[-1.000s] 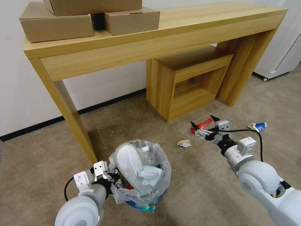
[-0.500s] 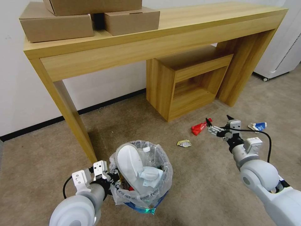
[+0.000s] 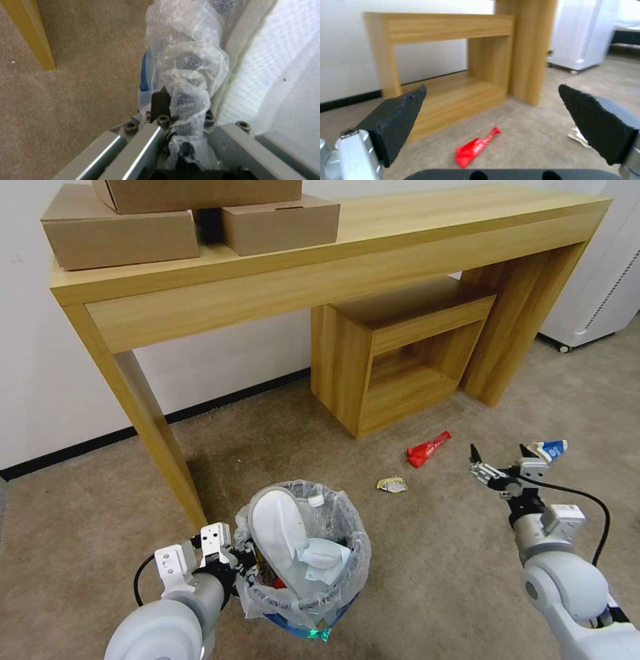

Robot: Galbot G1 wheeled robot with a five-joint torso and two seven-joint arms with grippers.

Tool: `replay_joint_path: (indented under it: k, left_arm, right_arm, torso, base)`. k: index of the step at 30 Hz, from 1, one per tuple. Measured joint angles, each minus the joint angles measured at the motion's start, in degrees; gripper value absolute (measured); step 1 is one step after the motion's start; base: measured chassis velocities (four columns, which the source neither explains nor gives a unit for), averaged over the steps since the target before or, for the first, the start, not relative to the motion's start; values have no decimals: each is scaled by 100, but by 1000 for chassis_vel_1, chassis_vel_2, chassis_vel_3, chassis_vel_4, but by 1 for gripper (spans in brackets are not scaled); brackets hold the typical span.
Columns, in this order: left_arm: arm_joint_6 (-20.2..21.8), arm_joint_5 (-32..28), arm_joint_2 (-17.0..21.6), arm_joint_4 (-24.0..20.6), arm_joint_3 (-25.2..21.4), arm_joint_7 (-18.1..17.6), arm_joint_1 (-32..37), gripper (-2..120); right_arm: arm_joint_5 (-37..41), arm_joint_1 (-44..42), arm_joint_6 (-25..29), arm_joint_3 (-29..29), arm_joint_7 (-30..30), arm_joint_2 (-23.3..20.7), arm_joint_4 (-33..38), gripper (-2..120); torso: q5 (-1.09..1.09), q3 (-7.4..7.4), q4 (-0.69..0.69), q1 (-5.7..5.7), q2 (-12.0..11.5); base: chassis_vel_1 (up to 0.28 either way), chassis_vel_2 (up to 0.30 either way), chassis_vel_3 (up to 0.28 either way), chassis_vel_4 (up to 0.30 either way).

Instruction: Pick up the trash bin and place the garbage on the floor into it.

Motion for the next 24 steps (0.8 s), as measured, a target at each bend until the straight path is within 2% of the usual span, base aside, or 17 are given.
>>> replay_joint_path:
  k: [2,3,6,18,24]
  left_arm:
    - [0,32,0,-1,28,3,-9,0]
    - [0,32,0,-1,28,3,-9,0]
    - [0,76,-14,-11,46,2,6,0]
    - [0,77,-58,-97,-94,-38,89,0]
    - [-1,175,-125,-118,-122,-38,160,0]
  right_arm:
    - [-458,-41,128,284,-143,460,-51,100]
    - [-458,-41,128,284,-143,460,-51,100]
    - [-831,-155,306,525,-233,814,-55,100]
    - [-1029,-277,473,733,-270,1046,5,100]
    - [-1293,-260,851,629,-256,1255,-242,100]
  torso:
    - [0,0,0,0,0]
    - [0,0,0,0,0]
    - [0,0,0,0,0]
    - [-1,0,0,0,0]
    - [0,0,0,0,0]
  base:
    - [0,0,0,0]
    - [0,0,0,0]
    - [0,0,0,0]
    - [0,0,0,0]
    - [0,0,0,0]
